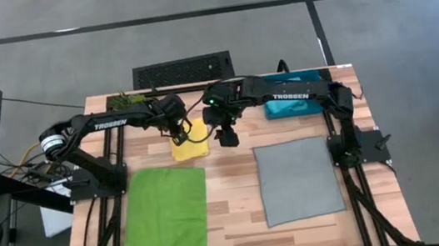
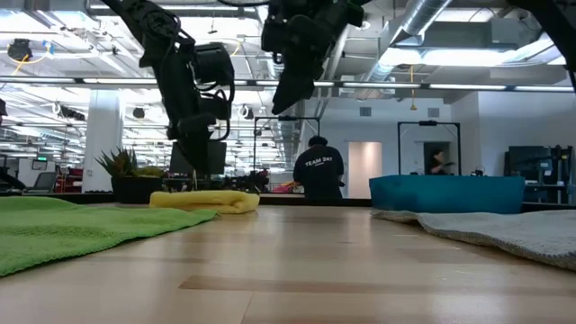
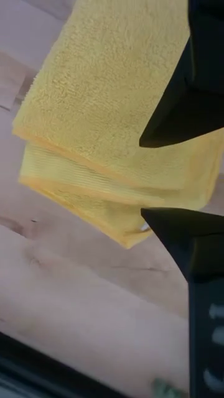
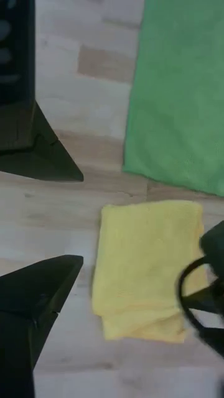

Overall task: Fold microfiber towels
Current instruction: Stack the yellow microfiber cloth on top of the blue microfiber cloth in the blue bin

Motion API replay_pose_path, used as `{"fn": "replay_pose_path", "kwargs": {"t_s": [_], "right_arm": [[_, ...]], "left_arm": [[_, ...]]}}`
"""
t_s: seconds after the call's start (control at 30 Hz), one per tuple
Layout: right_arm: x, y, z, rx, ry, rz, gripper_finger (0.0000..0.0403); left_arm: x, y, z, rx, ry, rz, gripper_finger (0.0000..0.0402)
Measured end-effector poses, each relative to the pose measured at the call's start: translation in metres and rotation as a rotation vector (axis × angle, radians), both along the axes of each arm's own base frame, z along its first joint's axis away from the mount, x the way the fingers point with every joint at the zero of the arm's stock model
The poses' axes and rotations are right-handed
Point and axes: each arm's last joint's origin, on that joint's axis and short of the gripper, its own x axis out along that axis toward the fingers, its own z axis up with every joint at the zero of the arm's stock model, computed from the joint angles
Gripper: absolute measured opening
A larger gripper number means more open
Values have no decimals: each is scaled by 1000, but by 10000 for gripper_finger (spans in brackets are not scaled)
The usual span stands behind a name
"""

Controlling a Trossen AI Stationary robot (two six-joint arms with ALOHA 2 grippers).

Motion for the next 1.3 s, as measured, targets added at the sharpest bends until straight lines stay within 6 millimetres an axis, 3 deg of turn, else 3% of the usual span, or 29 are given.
{"fn": "replay_pose_path", "kwargs": {"t_s": [0.27,0.4,0.73,0.87,1.07,1.17,1.3], "right_arm": [[-14,-27,-26,83,82,-87,226],[-14,-30,-43,136,91,-189,226],[2,-40,-49,388,-11,-622,226],[12,-24,-50,298,-62,-470,226],[18,8,-54,-121,-103,16,226],[18,22,-63,-282,-111,269,226],[17,35,-80,-389,-149,449,226]], "left_arm": [[-21,-19,30,-62,-46,37,164],[-39,-34,42,-68,-80,94,164],[-64,-58,72,-78,-243,178,164],[-64,-65,72,-88,-232,148,164],[-62,-74,71,-96,-209,108,164],[-64,-76,70,-88,-183,116,164],[-66,-78,69,-82,-148,131,164]]}}
